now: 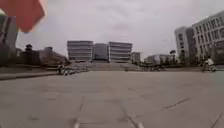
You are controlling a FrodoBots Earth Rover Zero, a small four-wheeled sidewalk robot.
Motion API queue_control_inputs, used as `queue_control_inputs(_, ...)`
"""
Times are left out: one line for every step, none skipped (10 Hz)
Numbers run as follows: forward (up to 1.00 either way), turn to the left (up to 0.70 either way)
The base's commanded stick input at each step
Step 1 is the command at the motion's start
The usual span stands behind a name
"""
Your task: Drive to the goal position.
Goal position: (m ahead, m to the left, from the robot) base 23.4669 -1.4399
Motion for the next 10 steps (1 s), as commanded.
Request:
queue_control_inputs(0.85, 0.00)
queue_control_inputs(0.85, 0.00)
queue_control_inputs(0.85, 0.00)
queue_control_inputs(0.85, 0.00)
queue_control_inputs(0.85, 0.00)
queue_control_inputs(0.85, 0.00)
queue_control_inputs(0.85, 0.00)
queue_control_inputs(0.85, 0.00)
queue_control_inputs(0.85, 0.00)
queue_control_inputs(0.85, 0.00)
